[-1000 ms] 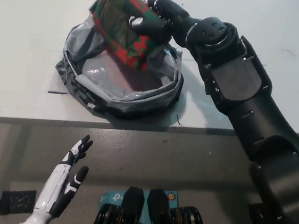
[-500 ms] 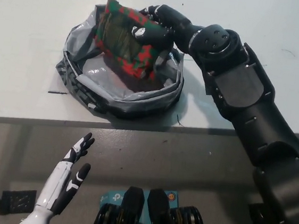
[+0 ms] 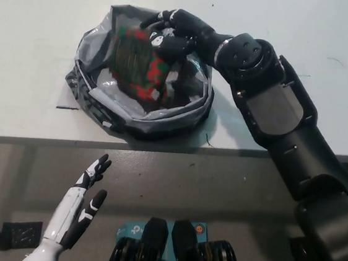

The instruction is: The robot uses its right hand to pick up a bag of coffee beans and puts it in the black plastic bag, then the robot grabs the top of the bag and lifts it.

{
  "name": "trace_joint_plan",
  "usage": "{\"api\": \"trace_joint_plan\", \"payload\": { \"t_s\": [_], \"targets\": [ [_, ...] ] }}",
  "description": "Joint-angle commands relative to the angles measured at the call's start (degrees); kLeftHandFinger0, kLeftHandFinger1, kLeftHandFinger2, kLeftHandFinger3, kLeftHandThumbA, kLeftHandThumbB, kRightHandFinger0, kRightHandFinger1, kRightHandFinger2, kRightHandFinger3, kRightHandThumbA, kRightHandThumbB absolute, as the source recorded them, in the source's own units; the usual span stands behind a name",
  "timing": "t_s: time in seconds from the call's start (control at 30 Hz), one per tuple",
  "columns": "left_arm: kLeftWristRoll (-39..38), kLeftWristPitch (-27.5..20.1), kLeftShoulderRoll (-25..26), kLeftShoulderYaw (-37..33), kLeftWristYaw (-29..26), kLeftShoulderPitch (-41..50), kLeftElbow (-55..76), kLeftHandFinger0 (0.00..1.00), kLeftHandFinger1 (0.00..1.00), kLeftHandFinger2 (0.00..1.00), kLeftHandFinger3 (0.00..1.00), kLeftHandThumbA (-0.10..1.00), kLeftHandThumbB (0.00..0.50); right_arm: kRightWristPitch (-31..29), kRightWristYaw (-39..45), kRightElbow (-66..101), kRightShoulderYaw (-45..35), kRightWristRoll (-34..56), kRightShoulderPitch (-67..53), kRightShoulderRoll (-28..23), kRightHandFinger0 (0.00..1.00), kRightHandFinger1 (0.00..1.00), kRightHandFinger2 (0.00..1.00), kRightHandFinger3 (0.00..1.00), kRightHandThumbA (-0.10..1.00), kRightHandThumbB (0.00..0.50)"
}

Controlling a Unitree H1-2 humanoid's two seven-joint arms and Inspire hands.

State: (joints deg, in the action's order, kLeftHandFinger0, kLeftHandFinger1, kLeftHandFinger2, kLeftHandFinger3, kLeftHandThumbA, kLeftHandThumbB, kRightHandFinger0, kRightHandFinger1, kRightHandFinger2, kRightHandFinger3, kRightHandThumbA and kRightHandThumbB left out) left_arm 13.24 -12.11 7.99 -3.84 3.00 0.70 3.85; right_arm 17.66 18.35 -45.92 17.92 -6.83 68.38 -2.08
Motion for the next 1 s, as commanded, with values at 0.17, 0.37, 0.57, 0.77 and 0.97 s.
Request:
{"api": "trace_joint_plan", "payload": {
  "t_s": [0.17, 0.37, 0.57, 0.77, 0.97],
  "targets": [
    [0.90, 0.43, 0.63, -0.71, 0.47, -1.56, 1.80, 1.00, 1.00, 1.00, 1.00, 1.00, 0.233, -11.27, 9.96, 2.07, 4.46, -2.03, 4.25, -3.28, 1.00, 1.00, 1.00, 1.00, 0.66, 0.456],
    [1.11, 0.44, 0.87, -0.79, 0.59, -1.78, 1.93, 1.00, 1.00, 1.00, 1.00, 1.00, 0.225, -10.66, 9.68, 3.67, 5.65, -3.86, 4.11, -4.66, 1.00, 1.00, 1.00, 1.00, 0.78, 0.482],
    [0.49, 0.78, 0.73, -0.80, 0.77, -1.98, 1.74, 1.00, 1.00, 1.00, 1.00, 1.00, 0.239, -9.89, 7.69, 6.08, 4.15, -4.44, 4.02, -5.48, 1.00, 1.00, 1.00, 1.00, 0.84, 0.455],
    [0.98, -0.02, 0.84, -0.99, 0.61, -1.95, 1.57, 1.00, 1.00, 1.00, 1.00, 1.00, 0.223, -11.07, -0.57, 11.18, 4.03, -10.90, 2.37, -7.24, 1.00, 1.00, 1.00, 1.00, 0.93, 0.412],
    [0.71, -0.37, 0.99, -1.05, 0.68, -2.16, 1.13, 1.00, 1.00, 1.00, 1.00, 1.00, 0.216, -12.10, -4.61, 11.06, 2.71, -12.77, 1.08, -7.98, 1.00, 1.00, 1.00, 1.00, 0.95, 0.402]
  ]
}}
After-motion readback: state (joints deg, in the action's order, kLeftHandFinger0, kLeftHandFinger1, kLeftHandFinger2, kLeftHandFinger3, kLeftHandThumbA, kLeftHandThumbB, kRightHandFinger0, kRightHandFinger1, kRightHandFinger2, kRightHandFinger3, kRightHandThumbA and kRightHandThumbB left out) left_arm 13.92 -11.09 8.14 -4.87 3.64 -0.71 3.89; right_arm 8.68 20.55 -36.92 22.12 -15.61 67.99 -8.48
